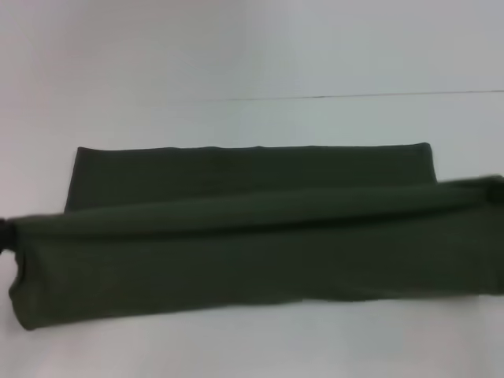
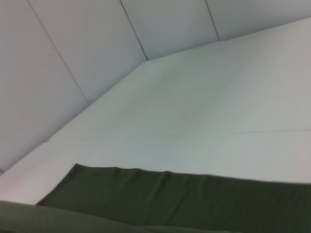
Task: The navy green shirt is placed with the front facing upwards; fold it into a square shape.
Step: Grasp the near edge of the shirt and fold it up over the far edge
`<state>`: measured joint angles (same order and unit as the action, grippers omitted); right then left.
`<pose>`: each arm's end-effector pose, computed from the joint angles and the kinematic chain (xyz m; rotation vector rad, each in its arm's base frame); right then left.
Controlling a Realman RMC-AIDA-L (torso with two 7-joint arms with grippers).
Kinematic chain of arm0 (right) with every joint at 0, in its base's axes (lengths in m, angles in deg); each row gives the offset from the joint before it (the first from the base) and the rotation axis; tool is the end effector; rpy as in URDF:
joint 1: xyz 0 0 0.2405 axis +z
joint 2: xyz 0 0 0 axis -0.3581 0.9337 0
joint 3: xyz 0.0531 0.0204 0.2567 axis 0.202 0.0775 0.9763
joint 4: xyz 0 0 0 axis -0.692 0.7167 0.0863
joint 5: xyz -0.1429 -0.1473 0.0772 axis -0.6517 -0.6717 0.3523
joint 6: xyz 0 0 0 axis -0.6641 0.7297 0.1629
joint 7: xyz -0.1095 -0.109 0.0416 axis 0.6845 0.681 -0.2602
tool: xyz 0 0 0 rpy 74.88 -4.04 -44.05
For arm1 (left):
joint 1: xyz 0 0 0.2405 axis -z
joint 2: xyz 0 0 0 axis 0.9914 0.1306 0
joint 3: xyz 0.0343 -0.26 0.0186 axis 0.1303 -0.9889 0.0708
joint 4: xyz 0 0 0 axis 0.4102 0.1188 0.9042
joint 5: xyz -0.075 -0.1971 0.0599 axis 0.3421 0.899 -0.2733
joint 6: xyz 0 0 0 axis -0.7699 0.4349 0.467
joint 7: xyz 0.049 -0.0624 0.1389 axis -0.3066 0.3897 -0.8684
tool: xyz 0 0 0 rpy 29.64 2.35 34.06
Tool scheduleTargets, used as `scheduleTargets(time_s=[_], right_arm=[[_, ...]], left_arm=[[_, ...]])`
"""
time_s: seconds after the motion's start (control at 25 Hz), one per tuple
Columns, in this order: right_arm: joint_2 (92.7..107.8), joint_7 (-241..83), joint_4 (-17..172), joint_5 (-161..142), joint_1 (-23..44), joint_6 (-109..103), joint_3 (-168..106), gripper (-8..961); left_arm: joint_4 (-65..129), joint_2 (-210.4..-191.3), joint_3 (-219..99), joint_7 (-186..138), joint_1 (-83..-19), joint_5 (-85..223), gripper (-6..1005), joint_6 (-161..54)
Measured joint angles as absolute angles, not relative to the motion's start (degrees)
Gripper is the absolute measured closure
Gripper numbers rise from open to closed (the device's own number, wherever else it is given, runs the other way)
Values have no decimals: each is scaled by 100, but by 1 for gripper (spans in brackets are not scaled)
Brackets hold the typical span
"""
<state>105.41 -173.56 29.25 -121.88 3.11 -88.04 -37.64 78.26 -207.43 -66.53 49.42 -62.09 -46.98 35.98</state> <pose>0.3458 0.3188 0.0836 -2.2531 1.0985 0.6604 -0.3740 0.2705 0.0693 -2.1523 -0.8428 -0.6950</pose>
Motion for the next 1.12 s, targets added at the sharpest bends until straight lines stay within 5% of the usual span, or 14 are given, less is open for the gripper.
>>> scheduleTargets(time_s=[0.4, 1.12], right_arm=[[10698, -17727, 3199, -12195, 896, -6947, -4906, 908], [10537, -18305, 3883, -12241, 1613, -4847, -5951, 907]], left_arm=[[7727, -20990, -6014, 5476, -5446, -4690, 957, 1727], [7071, -20987, -4426, 6038, -4409, -4651, 952, -1340]])
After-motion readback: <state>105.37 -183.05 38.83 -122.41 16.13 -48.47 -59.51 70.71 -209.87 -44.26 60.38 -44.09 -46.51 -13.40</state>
